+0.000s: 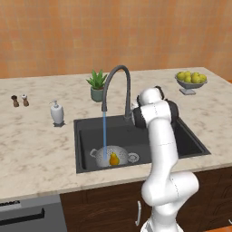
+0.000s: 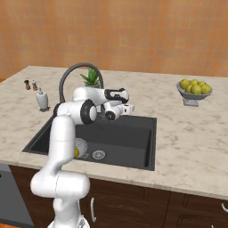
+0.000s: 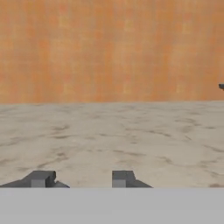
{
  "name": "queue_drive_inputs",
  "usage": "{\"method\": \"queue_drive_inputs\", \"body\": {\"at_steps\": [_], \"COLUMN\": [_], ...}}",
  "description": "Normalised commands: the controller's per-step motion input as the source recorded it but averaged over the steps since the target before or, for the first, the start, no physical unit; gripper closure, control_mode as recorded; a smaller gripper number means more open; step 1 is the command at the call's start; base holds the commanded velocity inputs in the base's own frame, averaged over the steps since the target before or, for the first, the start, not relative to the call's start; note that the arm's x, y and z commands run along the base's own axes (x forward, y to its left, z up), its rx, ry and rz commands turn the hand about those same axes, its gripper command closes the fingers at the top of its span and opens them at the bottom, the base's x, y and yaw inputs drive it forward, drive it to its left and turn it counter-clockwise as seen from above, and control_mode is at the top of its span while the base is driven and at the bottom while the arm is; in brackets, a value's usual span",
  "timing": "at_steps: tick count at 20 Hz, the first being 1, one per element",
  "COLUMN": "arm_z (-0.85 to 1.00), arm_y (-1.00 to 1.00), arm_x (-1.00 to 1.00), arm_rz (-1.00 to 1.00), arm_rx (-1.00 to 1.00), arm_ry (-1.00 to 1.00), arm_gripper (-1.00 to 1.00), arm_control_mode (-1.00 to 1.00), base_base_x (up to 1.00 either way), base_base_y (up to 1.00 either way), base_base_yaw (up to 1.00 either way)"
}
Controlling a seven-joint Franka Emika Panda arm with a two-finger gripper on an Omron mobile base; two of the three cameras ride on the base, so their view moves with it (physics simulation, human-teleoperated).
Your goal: Put the colander in the sink, put the pear in the colander, and turn on the sink faucet and pour water over the colander.
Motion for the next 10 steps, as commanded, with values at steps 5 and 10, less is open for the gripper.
{"method": "queue_drive_inputs", "body": {"at_steps": [5, 10], "arm_z": [0.00, 0.00], "arm_y": [-0.39, 0.00], "arm_x": [-0.01, 0.00], "arm_rz": [-0.07, -0.02], "arm_rx": [0.00, -0.01], "arm_ry": [0.03, 0.00], "arm_gripper": [1.00, 1.00], "arm_control_mode": [-1.00, -1.00], "base_base_x": [0.00, 0.00], "base_base_y": [0.00, 0.00], "base_base_yaw": [0.00, 0.00]}}
